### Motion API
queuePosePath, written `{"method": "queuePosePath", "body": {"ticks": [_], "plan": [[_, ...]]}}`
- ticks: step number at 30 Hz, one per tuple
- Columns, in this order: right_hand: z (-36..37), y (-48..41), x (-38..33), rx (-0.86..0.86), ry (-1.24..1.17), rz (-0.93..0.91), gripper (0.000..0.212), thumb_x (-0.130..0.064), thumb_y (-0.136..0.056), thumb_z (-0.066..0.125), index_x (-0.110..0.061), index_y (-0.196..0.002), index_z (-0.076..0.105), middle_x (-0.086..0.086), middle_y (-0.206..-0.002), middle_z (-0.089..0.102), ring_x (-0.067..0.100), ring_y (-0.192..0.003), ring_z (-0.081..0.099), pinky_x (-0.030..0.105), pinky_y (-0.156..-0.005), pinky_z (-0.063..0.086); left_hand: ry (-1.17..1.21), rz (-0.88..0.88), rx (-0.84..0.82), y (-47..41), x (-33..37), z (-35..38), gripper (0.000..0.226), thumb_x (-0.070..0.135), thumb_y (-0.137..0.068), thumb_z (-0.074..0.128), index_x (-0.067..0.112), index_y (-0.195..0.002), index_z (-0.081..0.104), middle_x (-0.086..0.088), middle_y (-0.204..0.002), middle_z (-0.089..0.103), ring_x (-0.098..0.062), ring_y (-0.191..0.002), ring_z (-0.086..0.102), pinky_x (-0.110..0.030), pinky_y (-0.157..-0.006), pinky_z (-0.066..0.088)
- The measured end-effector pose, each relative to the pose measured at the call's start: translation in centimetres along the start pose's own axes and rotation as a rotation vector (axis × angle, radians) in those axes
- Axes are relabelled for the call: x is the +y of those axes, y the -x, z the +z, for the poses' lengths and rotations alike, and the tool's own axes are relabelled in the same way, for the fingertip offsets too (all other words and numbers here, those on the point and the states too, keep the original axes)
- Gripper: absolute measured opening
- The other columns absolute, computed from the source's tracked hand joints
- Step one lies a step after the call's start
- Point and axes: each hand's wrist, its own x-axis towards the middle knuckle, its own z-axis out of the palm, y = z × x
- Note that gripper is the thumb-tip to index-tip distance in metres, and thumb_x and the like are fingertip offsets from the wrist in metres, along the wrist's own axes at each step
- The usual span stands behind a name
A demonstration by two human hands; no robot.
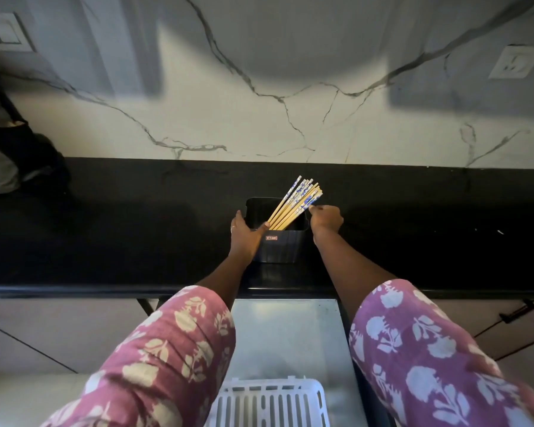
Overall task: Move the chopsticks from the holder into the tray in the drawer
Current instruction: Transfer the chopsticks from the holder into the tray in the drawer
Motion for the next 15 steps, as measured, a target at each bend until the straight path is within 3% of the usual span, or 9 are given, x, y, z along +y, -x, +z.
{"method": "queuePosePath", "body": {"ticks": [8,15], "plan": [[1.7,-2.1,-1.5,0.042,-0.095,0.115,0.04,-0.023,-0.074,0.079,-0.002,-0.107,0.067,0.018,-0.114,0.068,0.033,-0.104,0.066,0.043,-0.088,0.057,0.053,0.022,-0.038,-0.9,-1.7,0.7,0.087,0.033,-0.084,0.066,0.022,-0.15,0.01,-0.011,-0.154,0.027,-0.03,-0.142,0.027,-0.047,-0.113,0.028],[1.6,-2.1,-1.3,0.088,-0.137,0.138,0.036,-0.02,-0.074,0.079,-0.003,-0.105,0.069,0.018,-0.112,0.069,0.032,-0.104,0.066,0.041,-0.088,0.056,0.004,0.09,-0.027,0.2,-3.3,-0.6,0.104,0.042,-0.077,0.071,0.022,-0.151,0.001,-0.007,-0.159,0.015,-0.027,-0.146,0.016,-0.047,-0.116,0.021]]}}
